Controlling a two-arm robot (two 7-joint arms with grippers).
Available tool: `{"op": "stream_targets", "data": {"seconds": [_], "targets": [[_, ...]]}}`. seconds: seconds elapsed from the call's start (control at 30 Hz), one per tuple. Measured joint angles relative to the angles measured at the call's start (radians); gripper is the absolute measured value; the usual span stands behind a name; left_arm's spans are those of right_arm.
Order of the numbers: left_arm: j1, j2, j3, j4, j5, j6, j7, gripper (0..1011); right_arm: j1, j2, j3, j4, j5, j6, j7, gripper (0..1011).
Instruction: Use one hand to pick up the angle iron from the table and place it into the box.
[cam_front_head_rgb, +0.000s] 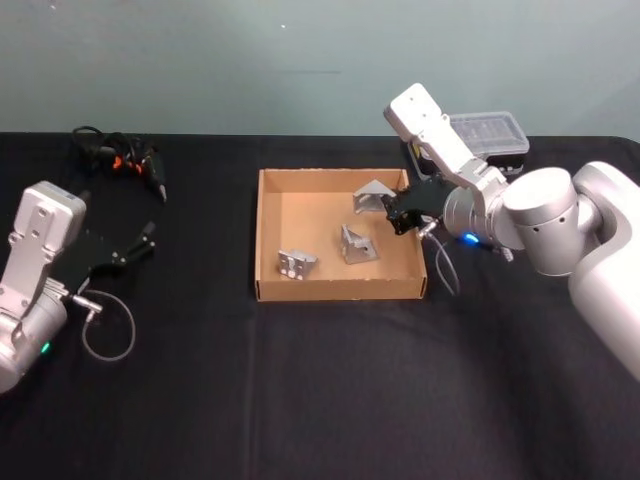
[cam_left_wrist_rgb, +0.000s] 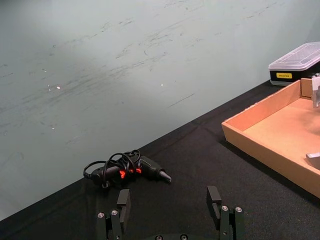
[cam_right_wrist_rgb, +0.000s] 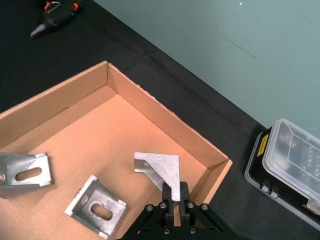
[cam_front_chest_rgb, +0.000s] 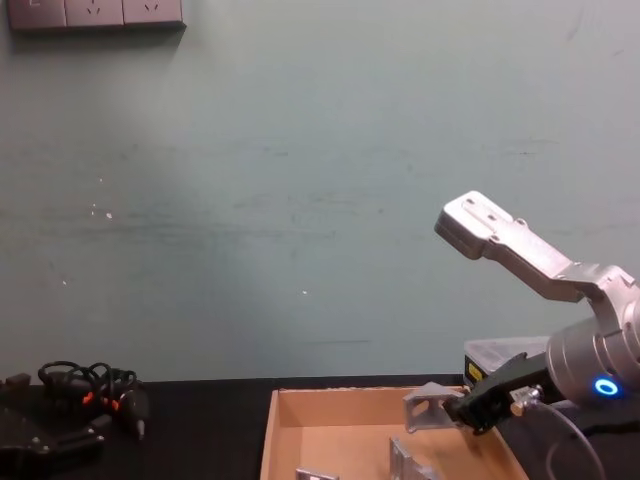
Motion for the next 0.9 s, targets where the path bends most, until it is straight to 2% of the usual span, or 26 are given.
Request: {"op": "stream_targets", "data": {"seconds": [0.23,0.33,0.6,0.8,0.83,0.9], "targets": [[0.000,0.000,0.000,0.000,0.000,0.000,0.000,1000,0.002,-0.009,0.010,0.023,-0.010,-0.014,0.019,61],[0.000,0.000,0.000,0.000,0.000,0.000,0.000,1000,0.003,-0.012,0.015,0.030,-0.014,-0.022,0.030,99],[0.000,0.000,0.000,0.000,0.000,0.000,0.000,1000,-0.002,-0.014,0.028,0.035,-0.029,-0.038,0.043,371],[0.000,0.000,0.000,0.000,0.000,0.000,0.000,1000,-0.025,-0.012,0.050,0.012,-0.036,-0.054,0.037,536],[0.000,0.000,0.000,0.000,0.000,0.000,0.000,1000,-0.031,-0.011,0.056,0.006,-0.037,-0.058,0.034,596],[0.000,0.000,0.000,0.000,0.000,0.000,0.000,1000,-0.039,-0.010,0.063,-0.003,-0.037,-0.062,0.031,629]]}}
